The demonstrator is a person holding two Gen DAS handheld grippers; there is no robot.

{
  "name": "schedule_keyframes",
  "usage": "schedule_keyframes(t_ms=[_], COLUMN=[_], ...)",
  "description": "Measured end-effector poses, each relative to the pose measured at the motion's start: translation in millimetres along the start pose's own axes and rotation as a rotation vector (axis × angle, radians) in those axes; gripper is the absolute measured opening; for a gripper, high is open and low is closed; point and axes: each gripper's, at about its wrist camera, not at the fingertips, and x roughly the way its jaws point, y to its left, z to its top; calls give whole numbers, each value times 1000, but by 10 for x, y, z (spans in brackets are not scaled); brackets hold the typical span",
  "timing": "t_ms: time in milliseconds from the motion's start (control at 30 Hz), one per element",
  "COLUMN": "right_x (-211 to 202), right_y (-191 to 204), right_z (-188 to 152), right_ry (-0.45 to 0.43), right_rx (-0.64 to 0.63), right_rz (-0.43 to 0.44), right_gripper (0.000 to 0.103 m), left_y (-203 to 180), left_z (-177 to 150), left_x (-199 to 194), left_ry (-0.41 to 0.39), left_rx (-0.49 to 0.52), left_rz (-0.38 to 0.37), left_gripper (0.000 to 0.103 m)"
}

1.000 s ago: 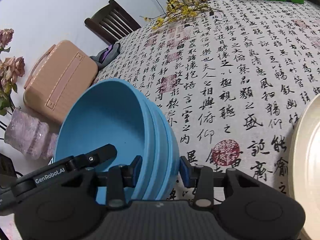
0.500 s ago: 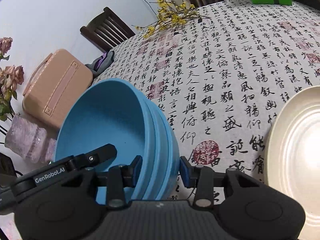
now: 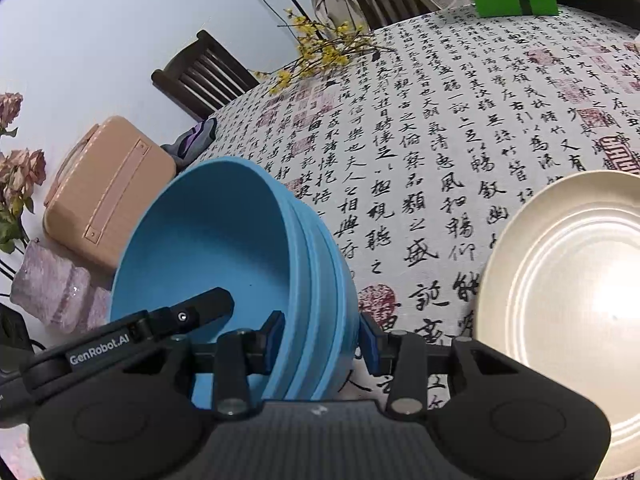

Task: Organize plates and bowls
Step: 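Carry the blue bowl stack with both grippers toward the cream plate stack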

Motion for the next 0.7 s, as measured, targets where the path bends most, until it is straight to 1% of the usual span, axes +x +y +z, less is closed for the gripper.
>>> schedule_keyframes(t_ms=[700], right_x=[-300], right_y=[-412], right_z=[-24], right_ry=[-42], right_rx=[51], right_rz=[-25], right_gripper=[39], left_y=[-441], left_z=[-111], left_x=[196], left_ry=[28], left_rx=[56], left_rz=[-30], left_gripper=[36])
